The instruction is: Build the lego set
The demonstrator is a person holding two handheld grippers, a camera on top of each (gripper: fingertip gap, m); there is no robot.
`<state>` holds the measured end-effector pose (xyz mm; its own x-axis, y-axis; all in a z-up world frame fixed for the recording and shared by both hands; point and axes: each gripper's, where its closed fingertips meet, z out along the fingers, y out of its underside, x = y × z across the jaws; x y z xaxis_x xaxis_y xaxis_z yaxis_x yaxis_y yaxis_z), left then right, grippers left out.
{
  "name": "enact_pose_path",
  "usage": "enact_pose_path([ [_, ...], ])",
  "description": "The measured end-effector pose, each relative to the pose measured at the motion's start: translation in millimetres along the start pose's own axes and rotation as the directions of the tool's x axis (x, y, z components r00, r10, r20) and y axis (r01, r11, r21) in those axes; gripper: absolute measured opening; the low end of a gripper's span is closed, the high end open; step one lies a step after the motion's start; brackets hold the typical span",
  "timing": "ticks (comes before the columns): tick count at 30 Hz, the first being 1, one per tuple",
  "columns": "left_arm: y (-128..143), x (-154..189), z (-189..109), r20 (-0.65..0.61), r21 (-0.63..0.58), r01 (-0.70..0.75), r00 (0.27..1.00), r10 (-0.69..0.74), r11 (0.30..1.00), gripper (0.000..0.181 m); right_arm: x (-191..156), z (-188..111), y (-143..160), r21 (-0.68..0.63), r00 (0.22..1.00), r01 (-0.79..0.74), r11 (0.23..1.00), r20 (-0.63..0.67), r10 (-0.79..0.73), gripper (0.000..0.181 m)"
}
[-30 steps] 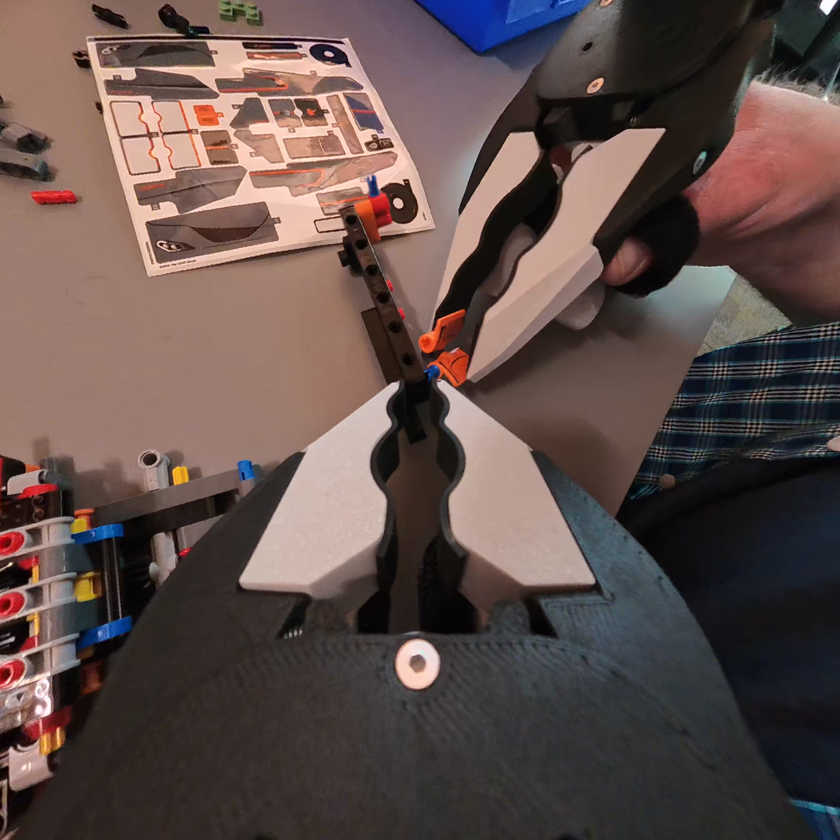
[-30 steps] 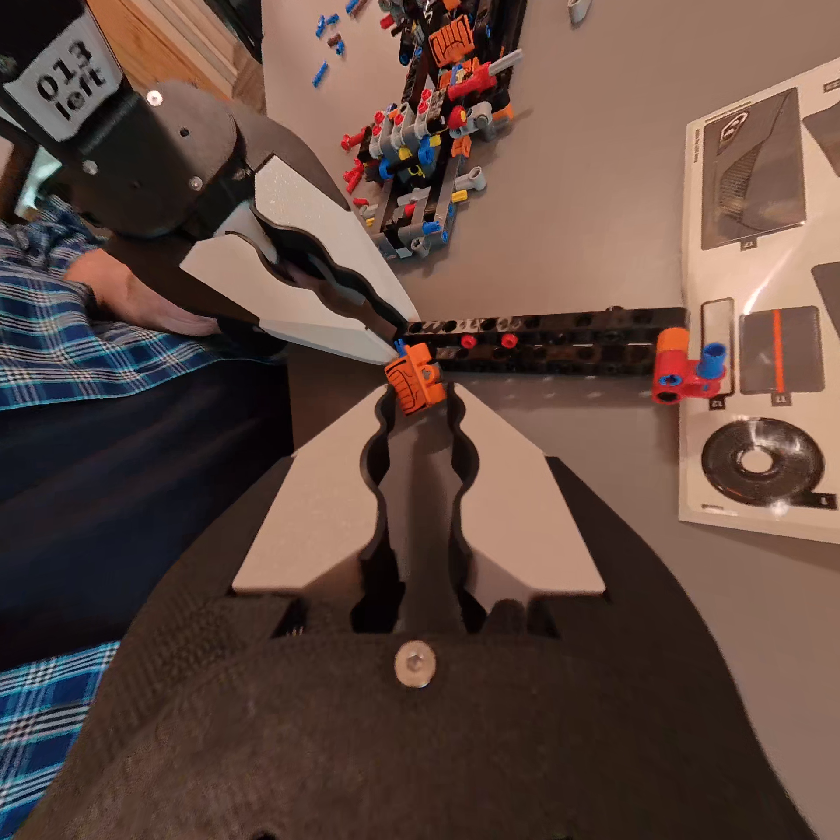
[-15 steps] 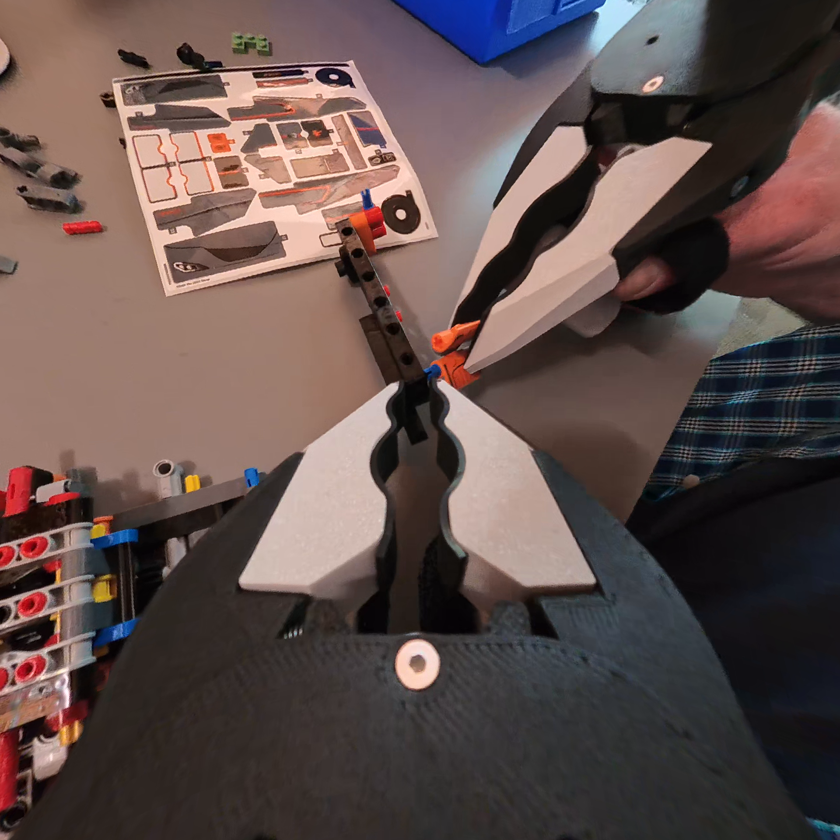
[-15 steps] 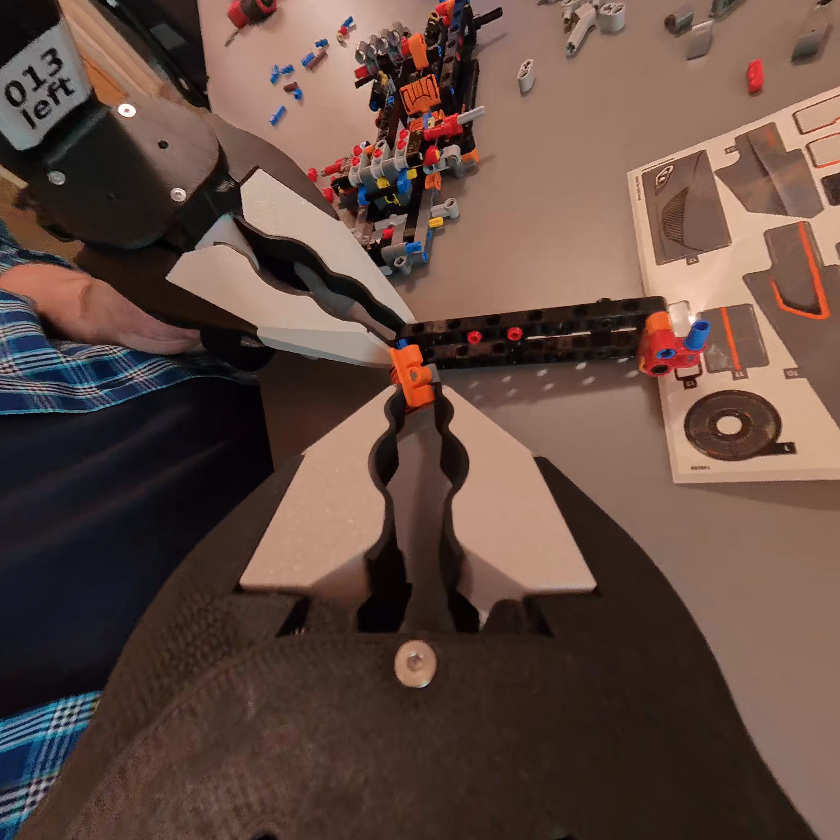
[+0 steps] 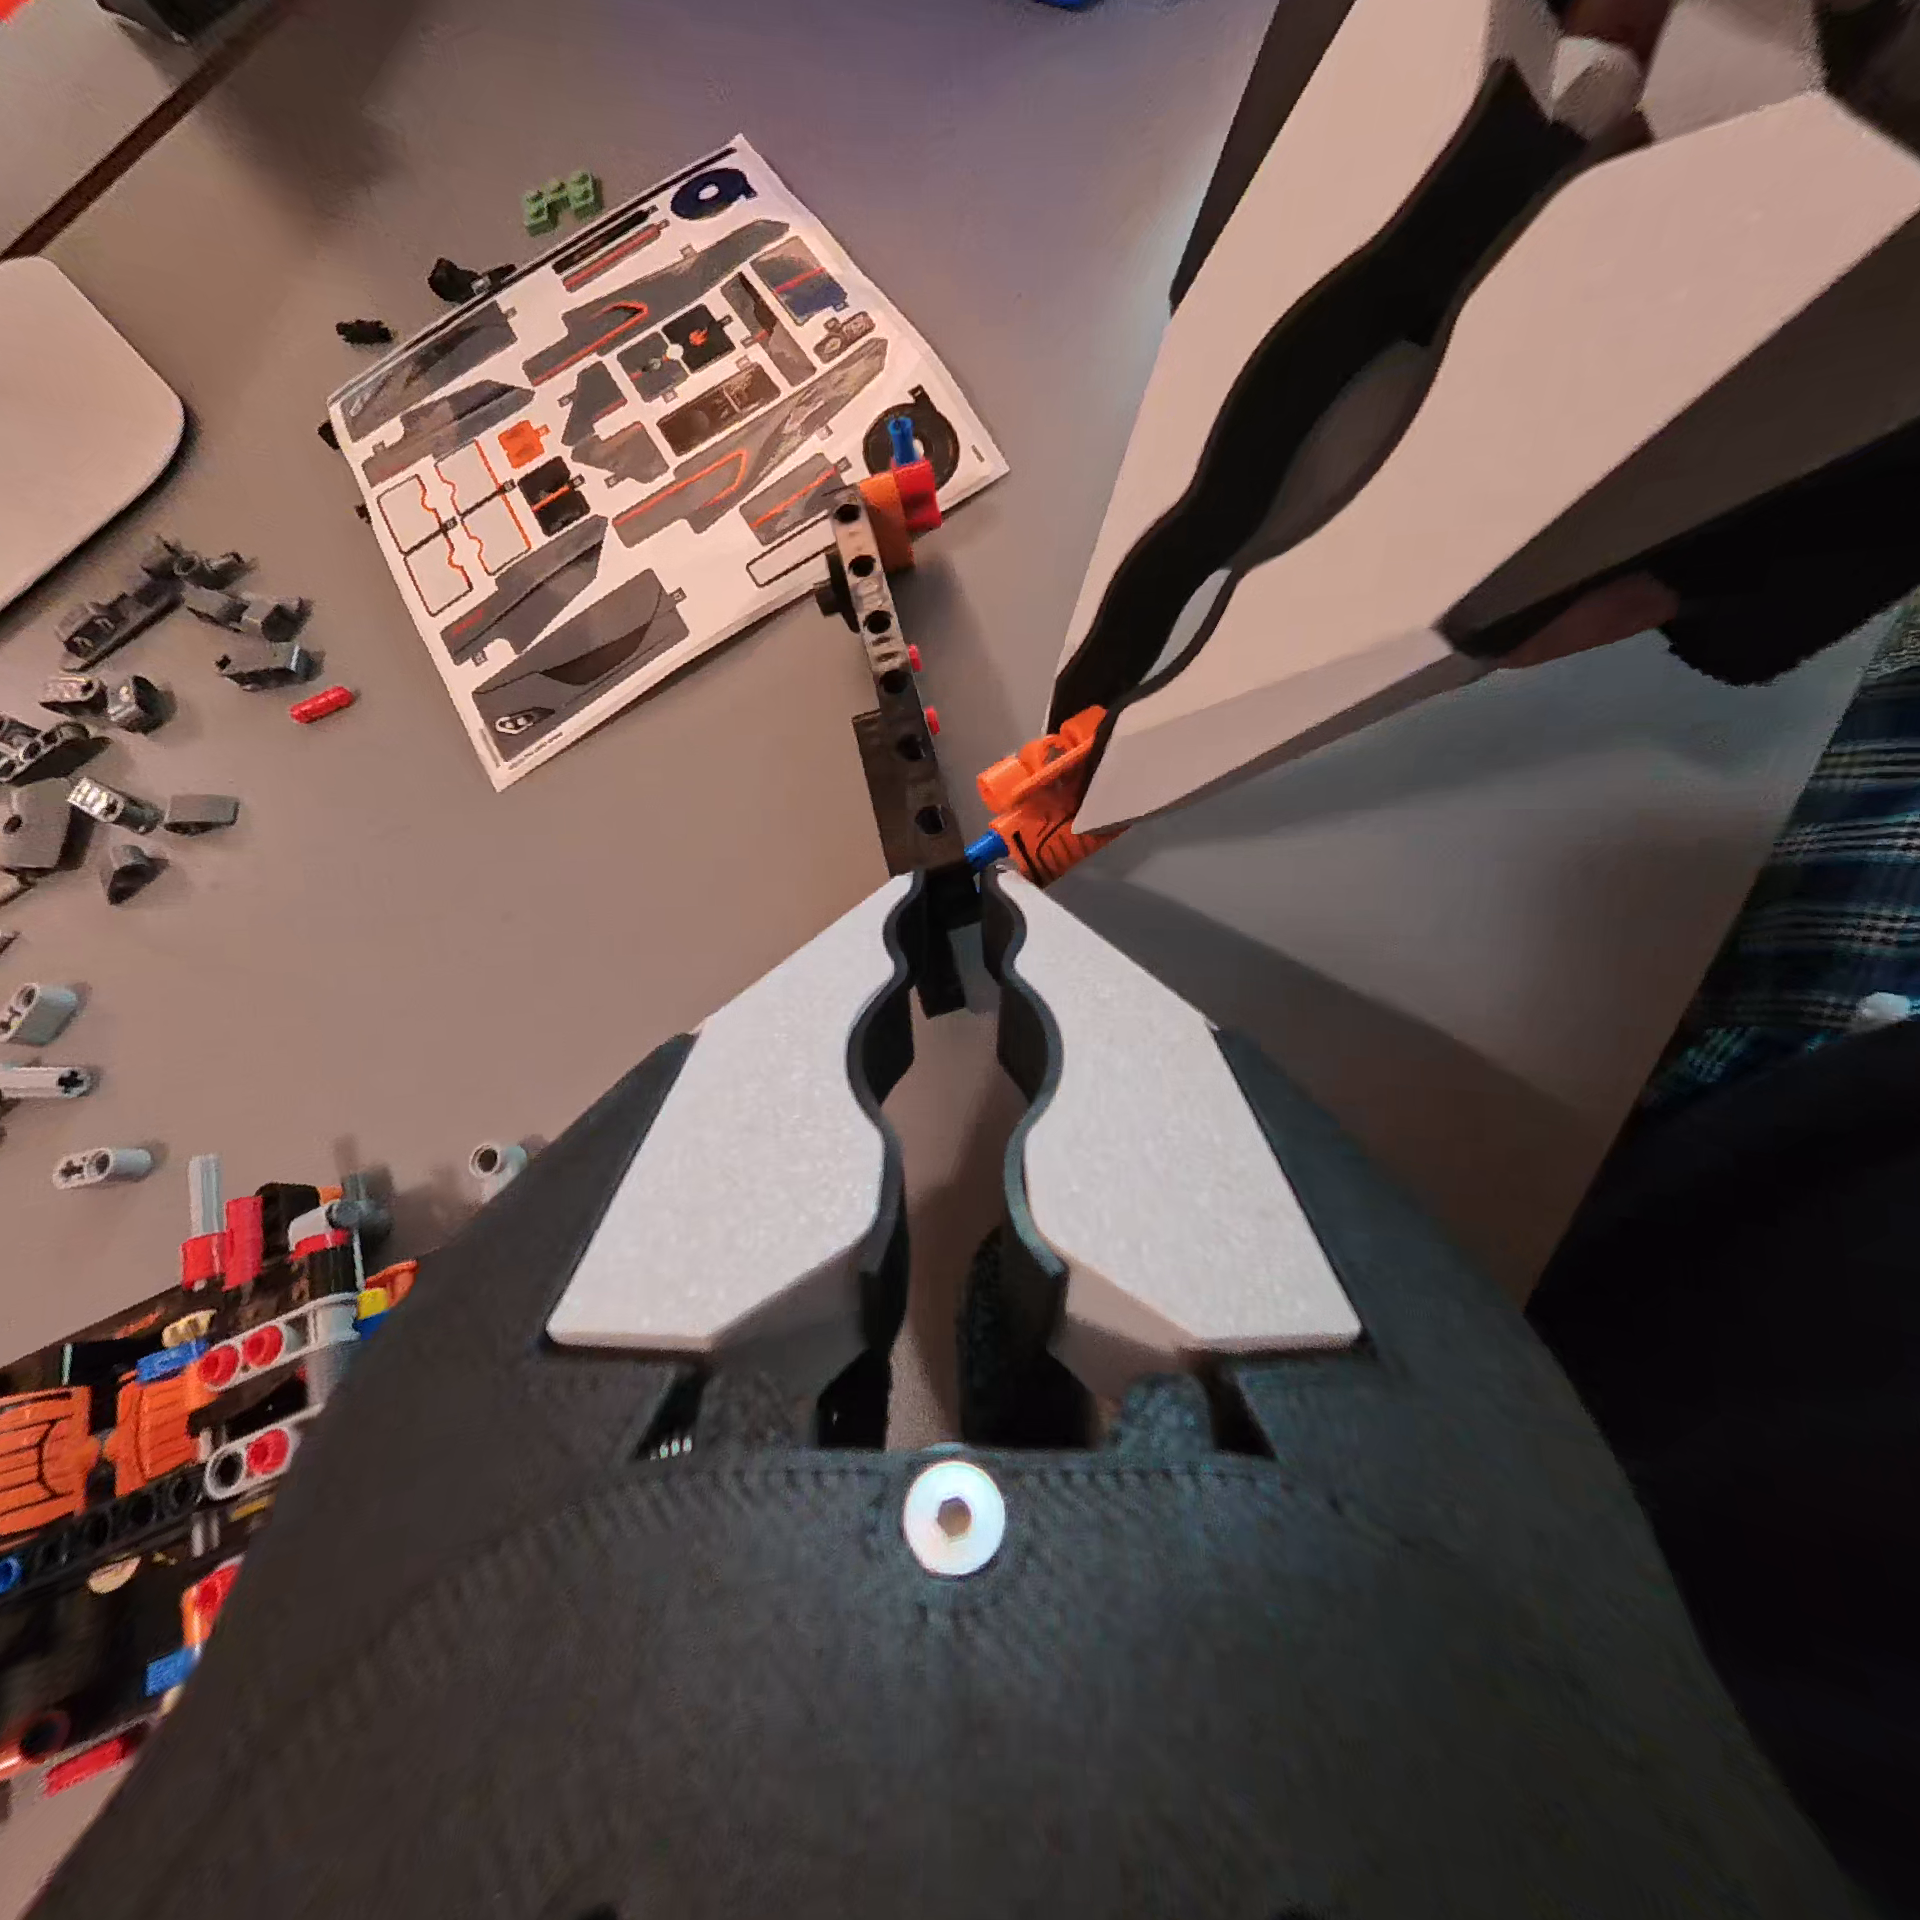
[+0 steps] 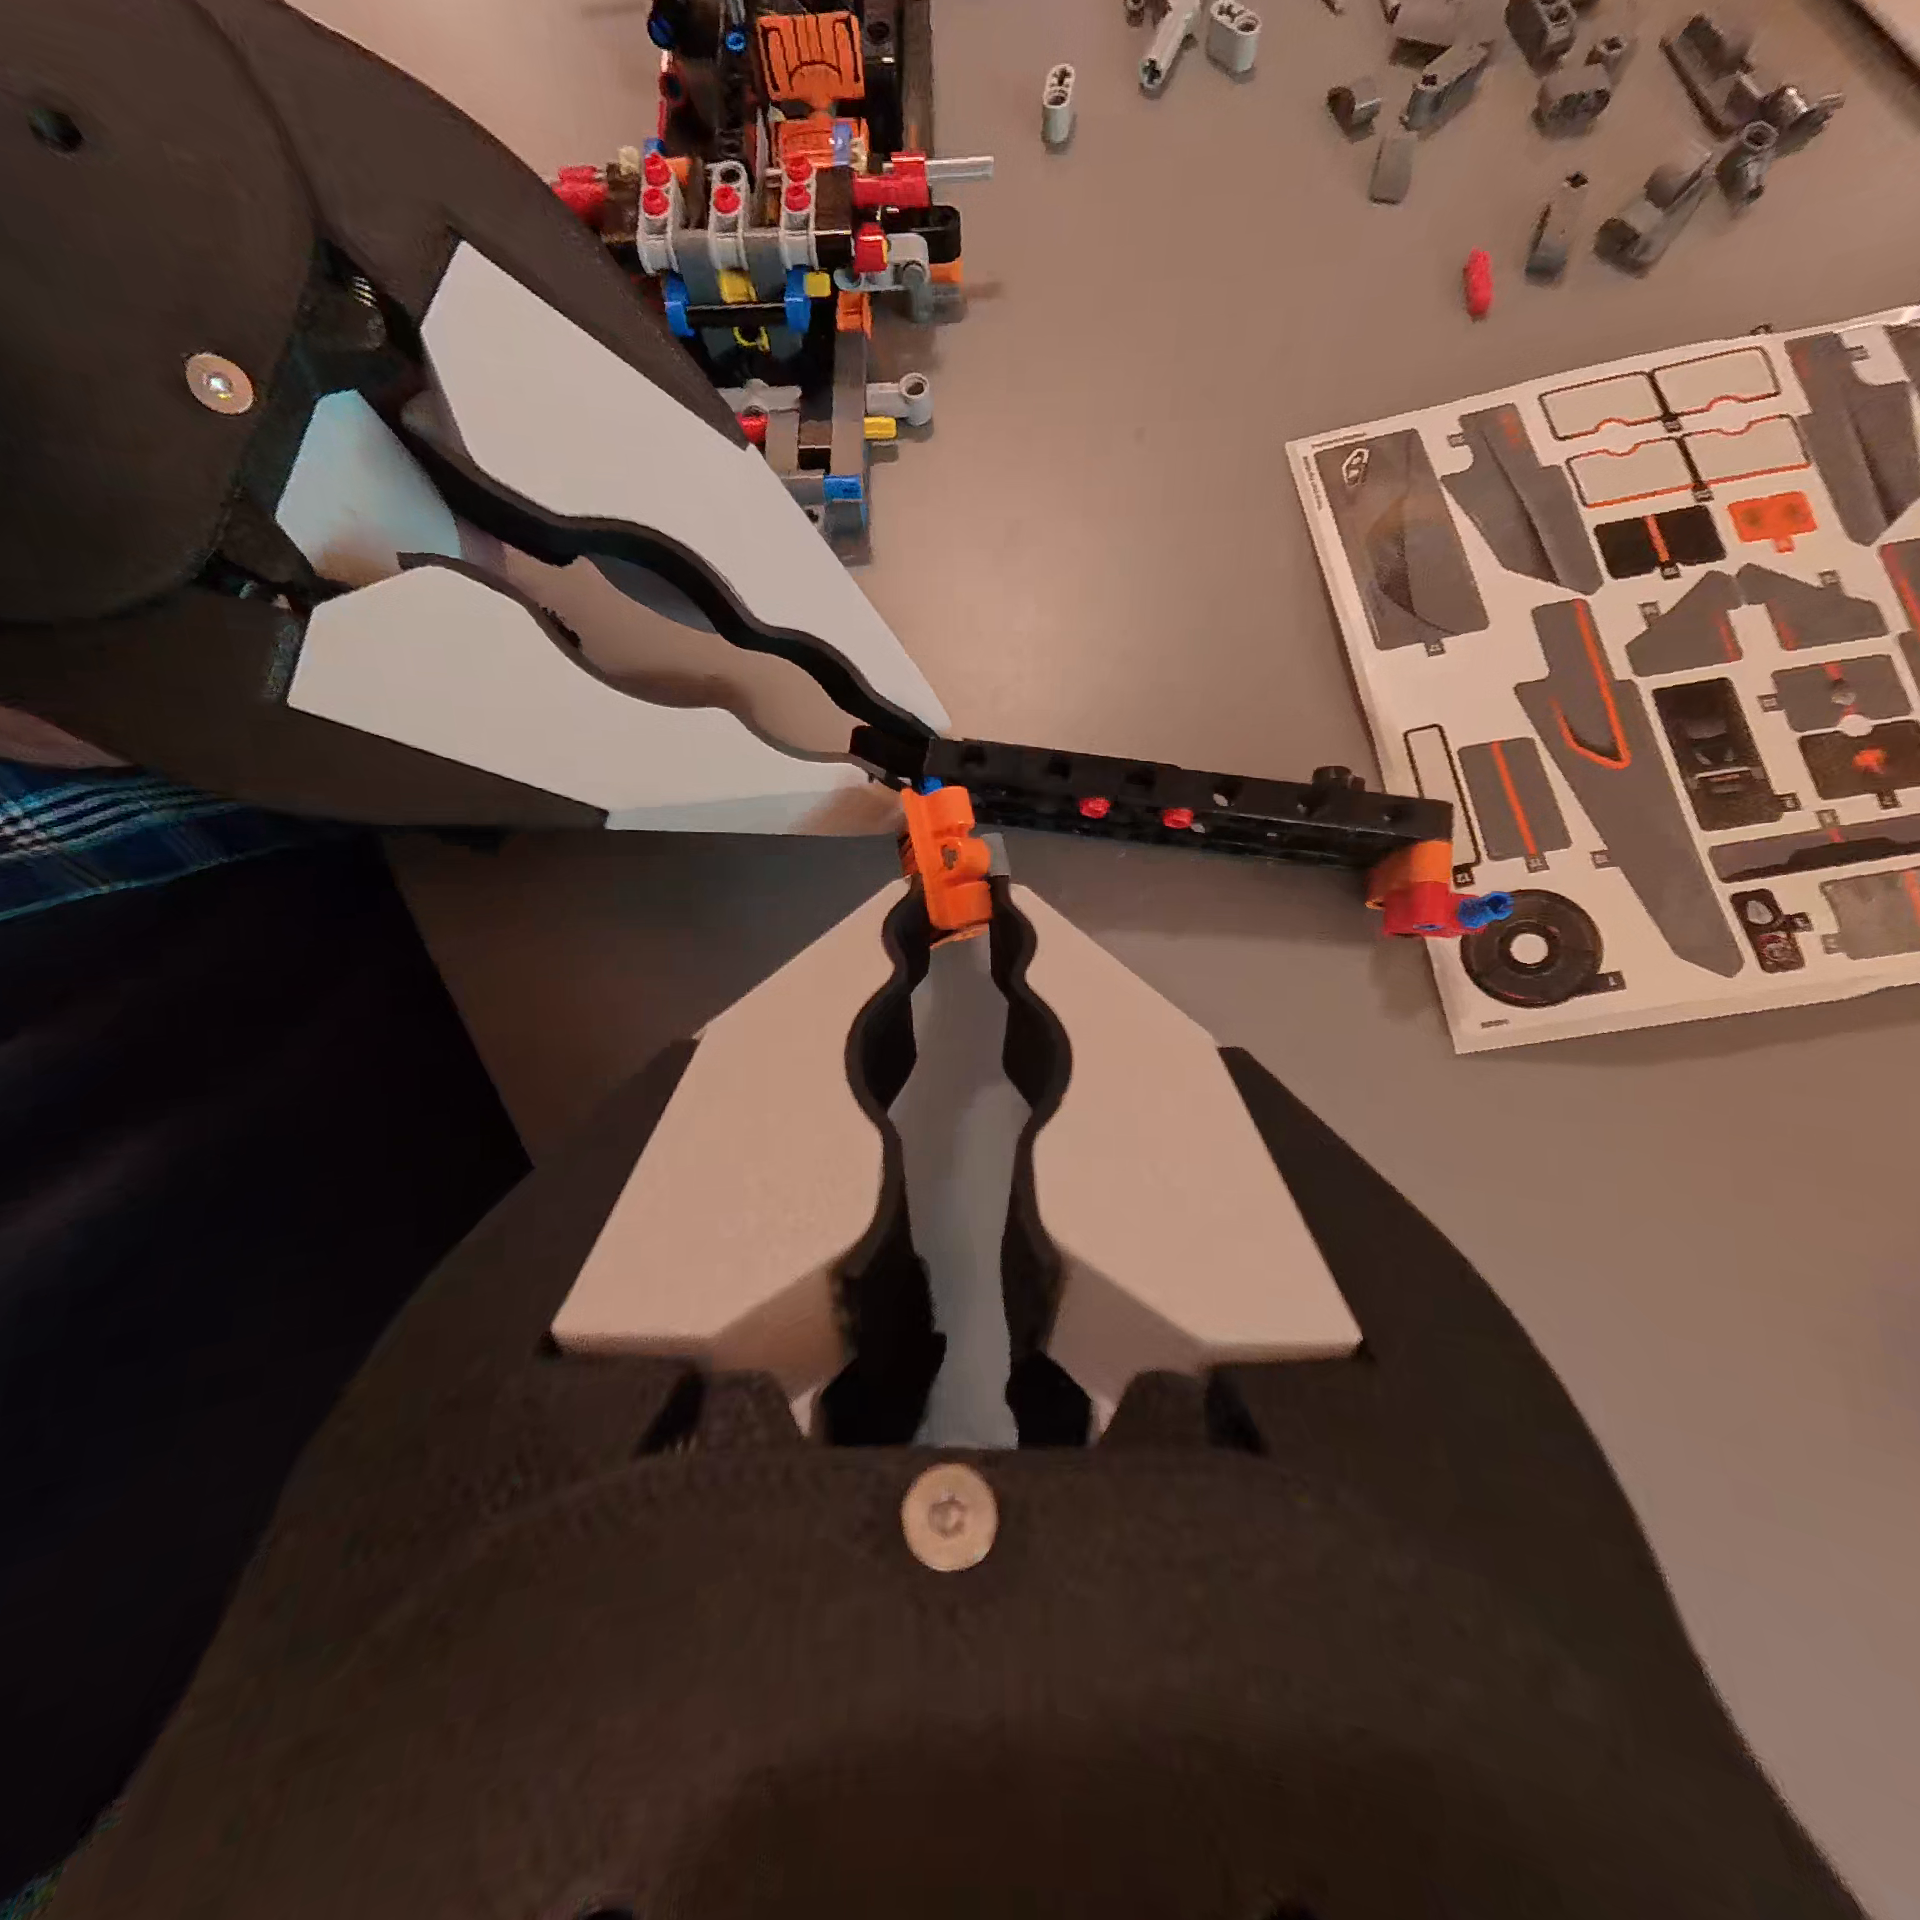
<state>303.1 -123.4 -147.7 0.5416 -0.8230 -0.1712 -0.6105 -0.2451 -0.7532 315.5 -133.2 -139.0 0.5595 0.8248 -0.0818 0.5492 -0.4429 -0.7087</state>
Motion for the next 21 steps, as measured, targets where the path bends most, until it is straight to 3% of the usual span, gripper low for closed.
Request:
enact_pose_path([
  [9,3.0,-1.6,4.2,0.001,-0.020,0.002,1.000,-0.002,1.000,0.008,0.4,2.3,0.9,-0.017,0.988,0.042,0.999,-0.151,-0.044,0.008],
  [21,4.9,-4.5,8.1,-0.008,-0.042,0.076,0.997,-0.076,0.996,0.007,2.3,5.9,-0.3,0.068,0.969,-0.021,0.997,-0.242,0.037,0.007],
])
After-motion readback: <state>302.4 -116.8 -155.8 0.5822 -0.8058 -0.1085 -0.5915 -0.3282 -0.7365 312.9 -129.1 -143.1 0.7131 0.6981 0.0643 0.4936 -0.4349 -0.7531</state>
